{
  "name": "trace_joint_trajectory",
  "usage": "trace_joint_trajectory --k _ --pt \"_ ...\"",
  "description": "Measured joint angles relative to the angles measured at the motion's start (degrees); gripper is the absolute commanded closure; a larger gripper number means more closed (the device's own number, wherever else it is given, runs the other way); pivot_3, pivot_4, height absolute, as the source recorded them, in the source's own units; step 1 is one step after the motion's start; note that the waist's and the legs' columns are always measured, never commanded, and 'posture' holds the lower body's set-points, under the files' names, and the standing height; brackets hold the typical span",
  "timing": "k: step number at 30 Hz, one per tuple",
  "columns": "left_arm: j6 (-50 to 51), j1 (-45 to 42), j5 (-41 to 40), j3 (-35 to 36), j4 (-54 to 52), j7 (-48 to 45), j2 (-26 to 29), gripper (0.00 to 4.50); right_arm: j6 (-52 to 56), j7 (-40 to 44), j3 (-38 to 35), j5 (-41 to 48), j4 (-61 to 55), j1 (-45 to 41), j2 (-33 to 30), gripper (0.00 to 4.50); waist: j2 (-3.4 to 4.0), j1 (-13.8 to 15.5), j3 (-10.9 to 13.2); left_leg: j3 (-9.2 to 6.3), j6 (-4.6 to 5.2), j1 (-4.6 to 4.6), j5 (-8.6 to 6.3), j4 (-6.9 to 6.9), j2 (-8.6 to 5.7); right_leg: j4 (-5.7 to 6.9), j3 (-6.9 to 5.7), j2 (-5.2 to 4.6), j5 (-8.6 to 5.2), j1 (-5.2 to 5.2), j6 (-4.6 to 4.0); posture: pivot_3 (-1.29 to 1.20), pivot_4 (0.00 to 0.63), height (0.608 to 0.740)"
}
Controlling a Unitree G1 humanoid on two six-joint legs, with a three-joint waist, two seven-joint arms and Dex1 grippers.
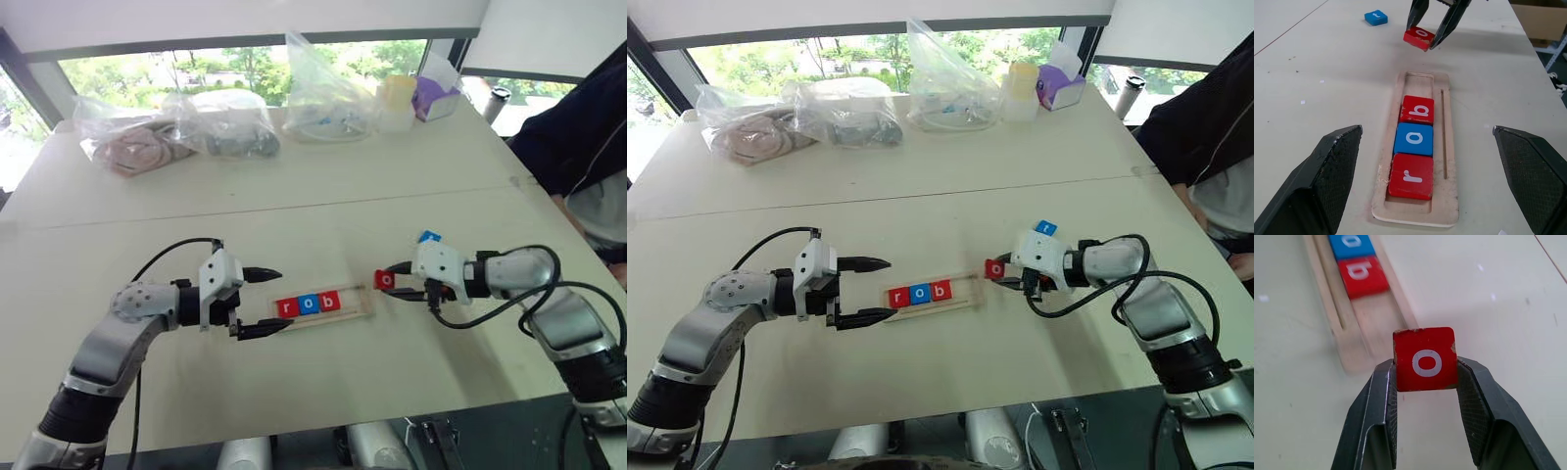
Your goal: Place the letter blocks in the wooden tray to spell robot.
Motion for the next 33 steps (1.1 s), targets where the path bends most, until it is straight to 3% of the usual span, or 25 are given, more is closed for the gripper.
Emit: trace_joint_trajectory --k 12,33 --pt "0.27 1.52 -0.02 0.16 -2.26 1.82 -0.01 0.0 -3.51 4.41 6.38 -2.36 6.59 -5.96 3.72 3.37 0.0 0.73 0.0 0.05 0.0 0.01 0.0 0.04 0.0 0.0 0.03 -0.02 -0.02 0.0 -0.2 0.0 0.15 0.74" --pt "1.04 2.57 -0.02 0.36 -3.12 3.35 -0.02 0.0 -6.74 6.94 8.31 -4.74 10.47 -7.73 5.89 3.37 0.0 0.77 0.0 0.05 0.0 0.02 0.0 0.05 0.0 0.01 0.03 -0.02 0.0 0.0 -0.25 0.0 0.15 0.74"
